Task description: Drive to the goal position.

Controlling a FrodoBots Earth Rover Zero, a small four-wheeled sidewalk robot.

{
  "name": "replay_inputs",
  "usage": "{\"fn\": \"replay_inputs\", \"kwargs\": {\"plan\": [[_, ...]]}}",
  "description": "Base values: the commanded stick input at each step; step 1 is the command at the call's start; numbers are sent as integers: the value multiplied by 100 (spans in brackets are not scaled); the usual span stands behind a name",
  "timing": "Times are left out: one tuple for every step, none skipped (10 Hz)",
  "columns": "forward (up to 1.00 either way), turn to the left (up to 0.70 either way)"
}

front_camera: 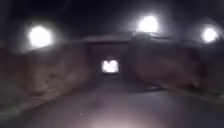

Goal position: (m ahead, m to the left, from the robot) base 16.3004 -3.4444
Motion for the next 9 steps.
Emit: {"fn": "replay_inputs", "kwargs": {"plan": [[100, 9], [100, 8], [100, 8], [100, 8], [100, 8], [100, 8], [100, 8], [100, 8], [100, 8]]}}
